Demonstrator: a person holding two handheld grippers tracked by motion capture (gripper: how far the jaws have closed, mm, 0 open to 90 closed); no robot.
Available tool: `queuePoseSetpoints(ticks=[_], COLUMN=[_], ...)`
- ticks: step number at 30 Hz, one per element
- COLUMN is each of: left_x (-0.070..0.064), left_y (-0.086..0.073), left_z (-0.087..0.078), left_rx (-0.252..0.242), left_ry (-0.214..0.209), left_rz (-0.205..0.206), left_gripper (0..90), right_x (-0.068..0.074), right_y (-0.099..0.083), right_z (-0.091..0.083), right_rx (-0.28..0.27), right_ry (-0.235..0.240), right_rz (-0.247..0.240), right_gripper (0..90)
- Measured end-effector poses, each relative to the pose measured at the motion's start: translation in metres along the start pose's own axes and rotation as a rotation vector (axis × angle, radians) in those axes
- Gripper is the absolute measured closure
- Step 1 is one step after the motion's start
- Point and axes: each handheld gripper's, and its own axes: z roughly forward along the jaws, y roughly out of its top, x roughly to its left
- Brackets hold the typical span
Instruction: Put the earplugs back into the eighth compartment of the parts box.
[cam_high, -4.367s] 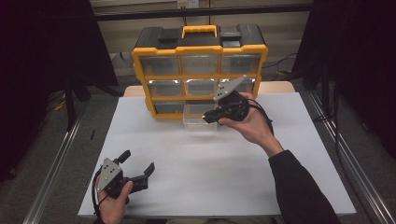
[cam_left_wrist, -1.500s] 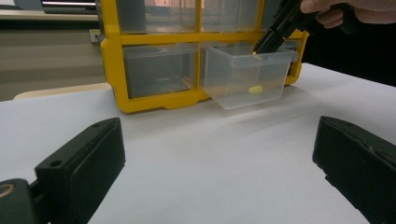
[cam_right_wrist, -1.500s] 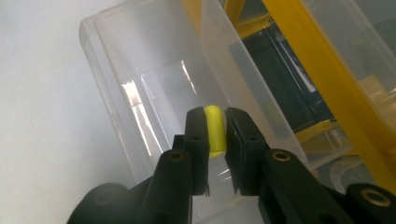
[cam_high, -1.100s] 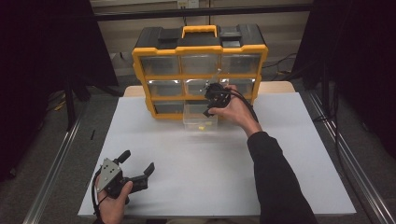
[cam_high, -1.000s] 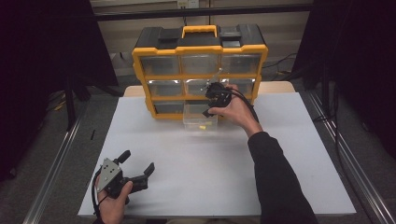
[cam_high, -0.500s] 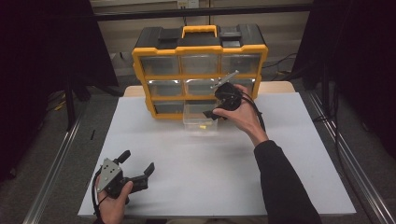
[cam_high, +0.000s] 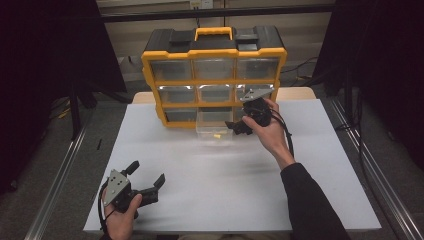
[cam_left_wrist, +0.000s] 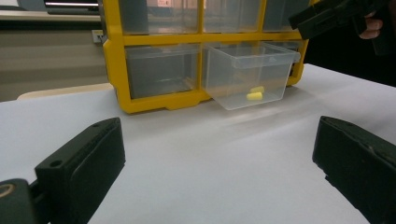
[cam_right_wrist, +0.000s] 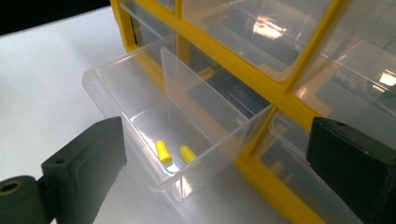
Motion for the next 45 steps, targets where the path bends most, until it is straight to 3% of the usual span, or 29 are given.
queuePoseSetpoints(ticks=[6,15,24,38,45], left_x=[0.001,0.000,-0.001,0.000,-0.002], left_y=[0.000,0.000,0.000,0.000,0.000], left_z=[-0.001,0.000,0.000,0.000,0.000], left_rx=[0.004,0.008,0.010,0.010,0.003], left_ry=[-0.002,0.003,-0.007,0.010,0.002], left_rz=[0.003,0.001,0.005,0.006,0.004], left_gripper=[2.5,2.5,2.5,2.8,2.9], right_x=[0.003,0.009,0.014,0.027,0.034], right_y=[-0.017,-0.047,-0.078,-0.113,-0.129], right_z=[-0.008,-0.020,-0.034,-0.053,-0.068], right_rx=[-0.084,-0.149,-0.179,-0.243,-0.259], right_ry=[-0.043,-0.080,-0.135,-0.172,-0.179], right_rz=[0.033,0.070,0.082,0.133,0.132], right_gripper=[3.8,3.1,1.4,1.5,1.5])
